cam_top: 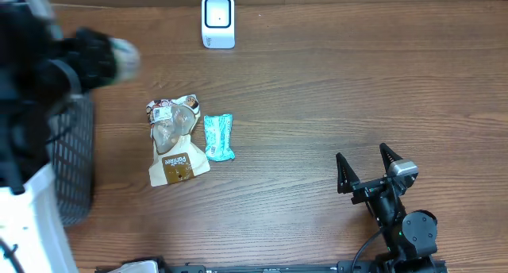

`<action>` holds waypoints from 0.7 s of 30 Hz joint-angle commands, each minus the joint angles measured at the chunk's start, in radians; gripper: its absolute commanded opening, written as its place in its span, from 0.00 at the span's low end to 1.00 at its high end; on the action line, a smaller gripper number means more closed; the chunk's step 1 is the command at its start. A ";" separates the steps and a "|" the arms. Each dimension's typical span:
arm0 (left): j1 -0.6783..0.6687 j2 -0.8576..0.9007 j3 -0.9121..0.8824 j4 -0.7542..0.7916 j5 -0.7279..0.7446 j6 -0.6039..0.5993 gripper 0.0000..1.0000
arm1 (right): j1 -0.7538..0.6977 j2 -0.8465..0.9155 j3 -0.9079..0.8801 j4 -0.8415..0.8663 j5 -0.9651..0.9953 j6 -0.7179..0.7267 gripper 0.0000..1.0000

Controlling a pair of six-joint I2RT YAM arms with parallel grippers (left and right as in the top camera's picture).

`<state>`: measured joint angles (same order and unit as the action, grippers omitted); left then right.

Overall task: Scan the item barcode
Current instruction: 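Carry the green-lidded jar to the table and set it upright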

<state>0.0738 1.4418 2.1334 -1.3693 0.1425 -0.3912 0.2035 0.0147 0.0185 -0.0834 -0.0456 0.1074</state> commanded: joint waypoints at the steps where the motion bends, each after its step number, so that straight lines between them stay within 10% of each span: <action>1: -0.190 0.058 -0.040 0.000 -0.066 -0.062 0.53 | -0.003 -0.012 -0.011 0.003 -0.001 -0.004 1.00; 10: -0.531 0.306 -0.137 -0.004 -0.241 -0.115 0.53 | -0.003 -0.012 -0.011 0.003 -0.001 -0.004 1.00; 21: -0.631 0.647 -0.140 -0.006 -0.275 -0.134 0.56 | -0.003 -0.012 -0.011 0.003 -0.001 -0.004 1.00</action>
<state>-0.5499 2.0094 1.9938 -1.3735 -0.1020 -0.4965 0.2035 0.0147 0.0185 -0.0834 -0.0460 0.1070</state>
